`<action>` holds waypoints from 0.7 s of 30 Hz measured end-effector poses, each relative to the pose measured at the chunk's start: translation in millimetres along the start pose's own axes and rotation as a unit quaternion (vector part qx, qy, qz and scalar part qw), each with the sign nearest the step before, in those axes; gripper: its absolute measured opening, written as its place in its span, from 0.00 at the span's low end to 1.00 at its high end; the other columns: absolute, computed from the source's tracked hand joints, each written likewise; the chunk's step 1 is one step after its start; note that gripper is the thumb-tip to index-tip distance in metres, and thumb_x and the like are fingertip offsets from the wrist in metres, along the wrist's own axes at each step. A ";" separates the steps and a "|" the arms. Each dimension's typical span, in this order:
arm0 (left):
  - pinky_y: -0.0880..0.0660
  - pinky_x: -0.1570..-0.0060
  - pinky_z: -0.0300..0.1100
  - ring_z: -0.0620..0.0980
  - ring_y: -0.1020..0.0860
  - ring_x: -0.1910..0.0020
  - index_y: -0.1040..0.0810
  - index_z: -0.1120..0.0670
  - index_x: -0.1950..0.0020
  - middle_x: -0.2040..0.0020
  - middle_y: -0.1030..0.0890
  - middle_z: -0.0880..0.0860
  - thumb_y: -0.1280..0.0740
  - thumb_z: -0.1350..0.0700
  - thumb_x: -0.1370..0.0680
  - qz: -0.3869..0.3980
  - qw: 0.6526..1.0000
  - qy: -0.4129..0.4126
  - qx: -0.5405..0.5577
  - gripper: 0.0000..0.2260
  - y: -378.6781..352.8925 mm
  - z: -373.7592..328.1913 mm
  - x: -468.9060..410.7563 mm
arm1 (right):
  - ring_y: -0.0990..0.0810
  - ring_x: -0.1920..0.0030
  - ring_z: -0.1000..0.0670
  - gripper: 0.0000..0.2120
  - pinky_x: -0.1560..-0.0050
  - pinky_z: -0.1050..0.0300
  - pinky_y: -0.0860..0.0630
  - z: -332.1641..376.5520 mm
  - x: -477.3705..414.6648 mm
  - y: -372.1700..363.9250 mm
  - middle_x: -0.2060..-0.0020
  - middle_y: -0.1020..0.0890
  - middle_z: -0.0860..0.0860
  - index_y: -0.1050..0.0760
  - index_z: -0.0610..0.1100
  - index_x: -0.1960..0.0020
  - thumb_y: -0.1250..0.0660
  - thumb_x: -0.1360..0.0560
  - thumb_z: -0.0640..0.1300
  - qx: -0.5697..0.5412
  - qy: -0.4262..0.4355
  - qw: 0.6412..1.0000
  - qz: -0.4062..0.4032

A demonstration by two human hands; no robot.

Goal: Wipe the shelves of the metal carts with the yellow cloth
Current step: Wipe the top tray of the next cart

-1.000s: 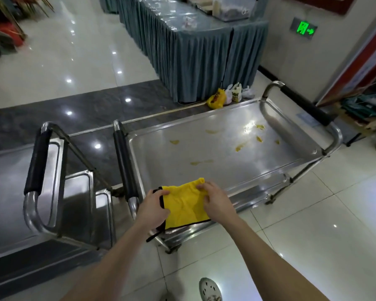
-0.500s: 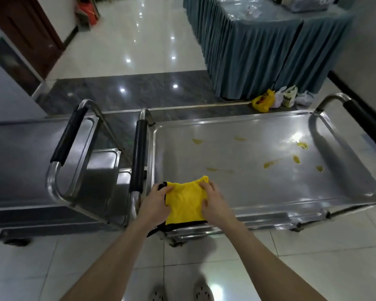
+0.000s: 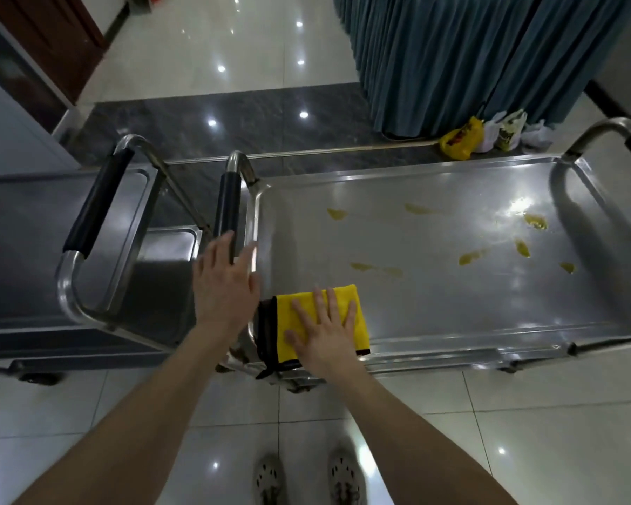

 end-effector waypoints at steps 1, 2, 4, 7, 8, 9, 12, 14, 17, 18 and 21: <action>0.34 0.24 0.62 0.63 0.35 0.20 0.30 0.46 0.18 0.18 0.36 0.59 0.31 0.49 0.18 0.021 1.000 0.021 -0.002 0.27 -5.7 6.9 -9.3 | 0.65 0.14 0.41 0.35 0.22 0.24 0.64 -2.2 -0.1 -5.9 0.12 0.55 0.47 0.51 0.62 0.13 0.59 0.17 0.73 0.003 -0.003 1.000 0.001; 0.34 0.23 0.63 0.65 0.36 0.20 0.34 0.45 0.16 0.16 0.40 0.60 0.32 0.48 0.18 0.040 0.999 0.036 0.000 0.30 -11.5 11.9 -18.5 | 0.66 0.14 0.41 0.35 0.22 0.24 0.64 -4.2 0.6 -9.5 0.12 0.56 0.48 0.51 0.63 0.13 0.59 0.17 0.73 0.006 -0.003 1.000 -0.005; 0.29 0.26 0.64 0.67 0.34 0.23 0.39 0.45 0.14 0.15 0.44 0.60 0.33 0.48 0.16 0.065 0.996 0.056 0.018 0.31 -18.9 19.4 -36.7 | 0.65 0.14 0.43 0.34 0.21 0.25 0.63 -11.4 2.4 -11.3 0.12 0.55 0.49 0.51 0.64 0.14 0.57 0.17 0.74 0.006 -0.008 1.000 -0.017; 0.22 0.35 0.66 0.67 0.26 0.33 0.39 0.46 0.16 0.18 0.43 0.59 0.35 0.53 0.15 0.060 0.994 0.078 0.055 0.28 -19.5 29.5 -54.0 | 0.65 0.14 0.45 0.34 0.20 0.26 0.62 -39.5 7.1 -6.4 0.12 0.55 0.50 0.52 0.66 0.14 0.56 0.18 0.74 0.004 -0.034 0.999 -0.038; 0.21 0.37 0.65 0.67 0.24 0.36 0.38 0.47 0.17 0.19 0.43 0.59 0.35 0.55 0.16 0.054 0.993 0.081 0.062 0.28 -18.5 31.0 -55.4 | 0.64 0.14 0.45 0.34 0.20 0.26 0.62 -53.8 9.0 -2.7 0.12 0.55 0.51 0.51 0.66 0.14 0.55 0.18 0.74 0.005 -0.042 0.998 -0.046; 0.20 0.39 0.64 0.67 0.22 0.39 0.37 0.48 0.17 0.20 0.42 0.59 0.35 0.57 0.17 0.049 0.993 0.082 0.068 0.28 -18.2 31.3 -55.3 | 0.64 0.14 0.45 0.34 0.20 0.26 0.61 -69.1 10.5 1.3 0.13 0.55 0.51 0.51 0.66 0.14 0.55 0.18 0.74 0.007 -0.049 0.997 -0.053; 0.18 0.43 0.63 0.69 0.20 0.46 0.38 0.46 0.18 0.21 0.40 0.60 0.35 0.59 0.18 0.047 0.990 0.091 0.095 0.29 -20.9 30.7 -51.3 | 0.63 0.14 0.45 0.35 0.19 0.26 0.60 -108.5 5.2 11.3 0.13 0.57 0.51 0.53 0.66 0.14 0.54 0.18 0.75 0.025 -0.063 0.996 -0.058; 0.17 0.44 0.64 0.68 0.19 0.48 0.40 0.44 0.18 0.22 0.38 0.61 0.35 0.58 0.17 0.061 0.986 0.107 0.113 0.29 -24.0 33.5 -50.0 | 0.64 0.14 0.45 0.35 0.20 0.27 0.60 -121.2 -8.6 15.0 0.13 0.58 0.51 0.55 0.67 0.14 0.54 0.18 0.75 0.033 -0.066 0.996 -0.051; 0.17 0.45 0.63 0.66 0.18 0.49 0.41 0.44 0.17 0.22 0.37 0.61 0.35 0.57 0.17 0.058 0.985 0.117 0.115 0.30 -24.0 36.1 -49.8 | 0.64 0.14 0.45 0.36 0.20 0.26 0.61 -128.3 -39.1 21.3 0.13 0.59 0.51 0.57 0.66 0.14 0.56 0.19 0.75 0.040 -0.078 0.995 -0.051; 0.17 0.45 0.62 0.66 0.18 0.49 0.40 0.44 0.17 0.22 0.37 0.61 0.35 0.57 0.17 0.055 0.984 0.118 0.119 0.30 -23.5 36.2 -49.6 | 0.64 0.14 0.45 0.36 0.20 0.26 0.61 -129.3 -50.8 24.9 0.13 0.58 0.51 0.56 0.66 0.14 0.56 0.18 0.75 0.040 -0.083 0.994 -0.056; 0.17 0.46 0.62 0.64 0.18 0.48 0.40 0.44 0.17 0.21 0.37 0.60 0.34 0.57 0.16 0.050 0.982 0.121 0.133 0.29 -23.9 36.9 -48.2 | 0.62 0.13 0.44 0.35 0.20 0.26 0.61 -131.4 -95.1 36.9 0.12 0.54 0.50 0.54 0.65 0.14 0.53 0.18 0.74 0.041 -0.089 0.993 -0.061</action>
Point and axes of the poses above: each hand's wrist, its own x-axis away from the middle knuckle, its own y-axis out of the back of the hand, z = x × y, the point moved 10 cm from there along -x, towards the middle knuckle
